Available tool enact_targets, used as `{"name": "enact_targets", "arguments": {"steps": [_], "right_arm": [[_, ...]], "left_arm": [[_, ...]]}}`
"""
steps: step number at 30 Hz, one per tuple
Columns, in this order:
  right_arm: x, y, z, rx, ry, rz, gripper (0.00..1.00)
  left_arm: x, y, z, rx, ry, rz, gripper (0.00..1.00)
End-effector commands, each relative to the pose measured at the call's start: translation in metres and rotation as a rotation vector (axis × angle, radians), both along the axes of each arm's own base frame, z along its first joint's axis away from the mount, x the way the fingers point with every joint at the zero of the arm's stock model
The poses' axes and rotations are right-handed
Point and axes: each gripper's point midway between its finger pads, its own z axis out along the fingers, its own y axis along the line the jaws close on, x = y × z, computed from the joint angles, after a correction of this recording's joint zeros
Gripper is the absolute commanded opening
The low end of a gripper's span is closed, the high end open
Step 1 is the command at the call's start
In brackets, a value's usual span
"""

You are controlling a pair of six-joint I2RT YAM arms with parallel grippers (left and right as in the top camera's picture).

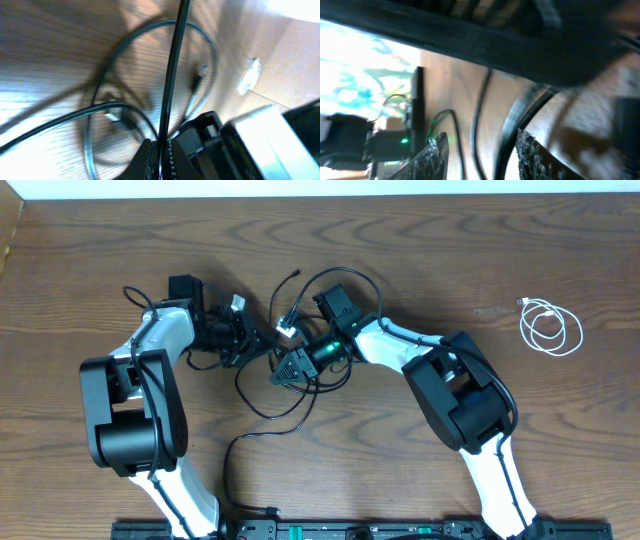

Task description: Untangle cables

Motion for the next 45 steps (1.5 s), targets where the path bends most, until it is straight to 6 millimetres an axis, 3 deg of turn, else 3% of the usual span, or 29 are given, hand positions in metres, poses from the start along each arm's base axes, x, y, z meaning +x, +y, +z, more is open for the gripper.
{"name": "enact_targets", "arguments": {"steps": [1,7,10,19,27,31,39,41,43,45], "right_arm": [[-0.019,0.004,0.007,0.075,0.056,0.078,0.42],[-0.022,0.009,-0.008,-0.006,0.027,0.052,0.41],[-0.016,0.006,-0.016,-0.050,0.009,0.023,0.35],[-0.003,-0.005,-0.017,-0.058,0.018,-0.013,0.19],[-0.004,-0.005,-0.017,-0.060,0.021,-0.012,0.11],[-0.003,-0.005,-0.017,-0.060,0.021,-0.013,0.02],[-0.003,-0.005,-0.016,-0.058,0.018,-0.013,0.01],[-0.002,-0.004,-0.015,-0.053,0.012,-0.014,0.01],[-0.001,-0.005,-0.014,-0.052,0.011,-0.016,0.01],[0.000,-0.005,-0.014,-0.050,0.008,-0.017,0.01]], "left_arm": [[0.001,-0.011,0.015,-0.106,-0.040,-0.024,0.08],[0.001,-0.011,0.015,-0.107,-0.043,-0.024,0.07],[0.001,-0.010,0.015,-0.103,-0.043,-0.024,0.07],[0.001,-0.008,0.011,-0.078,-0.039,-0.022,0.08],[0.001,-0.008,0.011,-0.077,-0.040,-0.022,0.08],[0.001,-0.008,0.011,-0.077,-0.040,-0.022,0.07],[0.002,-0.007,0.011,-0.074,-0.039,-0.021,0.08],[0.002,-0.001,0.002,-0.013,-0.032,-0.015,0.17],[0.002,0.007,-0.008,0.062,-0.022,-0.008,0.39],[0.001,0.019,-0.020,0.160,-0.005,0.002,0.52]]}}
